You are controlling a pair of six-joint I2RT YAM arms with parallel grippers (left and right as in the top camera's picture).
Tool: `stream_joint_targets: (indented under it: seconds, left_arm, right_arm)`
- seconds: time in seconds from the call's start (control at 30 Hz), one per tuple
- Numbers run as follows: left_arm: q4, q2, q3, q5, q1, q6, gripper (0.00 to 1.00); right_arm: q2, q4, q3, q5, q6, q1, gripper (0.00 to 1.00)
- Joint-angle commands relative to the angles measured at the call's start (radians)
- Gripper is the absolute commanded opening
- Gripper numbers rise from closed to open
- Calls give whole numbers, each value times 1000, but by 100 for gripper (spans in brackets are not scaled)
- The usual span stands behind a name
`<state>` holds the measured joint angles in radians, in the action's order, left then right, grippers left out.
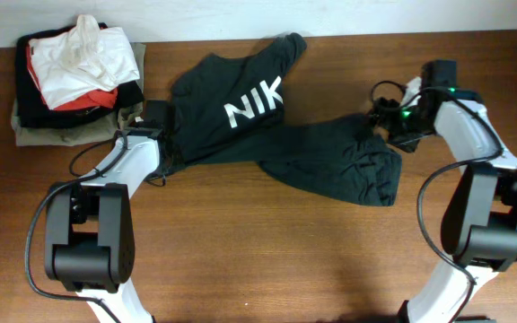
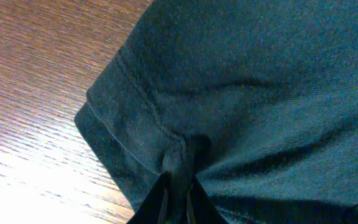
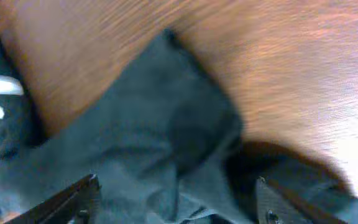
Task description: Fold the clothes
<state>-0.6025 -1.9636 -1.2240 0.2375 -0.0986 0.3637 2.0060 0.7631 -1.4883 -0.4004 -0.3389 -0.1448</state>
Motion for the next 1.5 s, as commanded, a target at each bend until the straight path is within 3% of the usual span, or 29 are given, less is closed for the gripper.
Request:
stream_joint_targets:
  seconds: [0.0,0.43,0.53,0.77,0.83,0.9,0.93,1.23,1.3,1.47]
  left_arm:
    - [-4,-26,-3,-13,2,14,9]
    - [-3,-26,-3,-13,2,14,10]
    - [-2,-26,-3,-13,2,14,10]
    - [-2,-26,-3,-13,2,14,10]
    - [-1,-26,-3,-13,2,14,10]
    - [-1,-26,-3,-13,2,14,10]
    - [-1,-26,-3,-13,2,14,10]
    - [-2,-26,-3,-13,2,14,9]
    - [-20,-17,-14,-26,2,13,1]
    - [-122,87,-88,-43,1,2,0]
  right_arm:
    - [2,-5,-5,90,15,61,75]
    - [2,48,-3,241,10,71,77]
    - [5,58,-2,243,10,71,71]
    - [37,71,-2,255,9,71,47]
    - [37,74,-2,255,5,71,34]
    - [37,75,-2,255,-17,67,6]
    - [37,75,-3,255,-26,64,4]
    - [5,106,-3,253,-45,13,4]
    - [-34,128,-5,252,-56,11,4]
    - [-208,193,-5,252,-59,11,4]
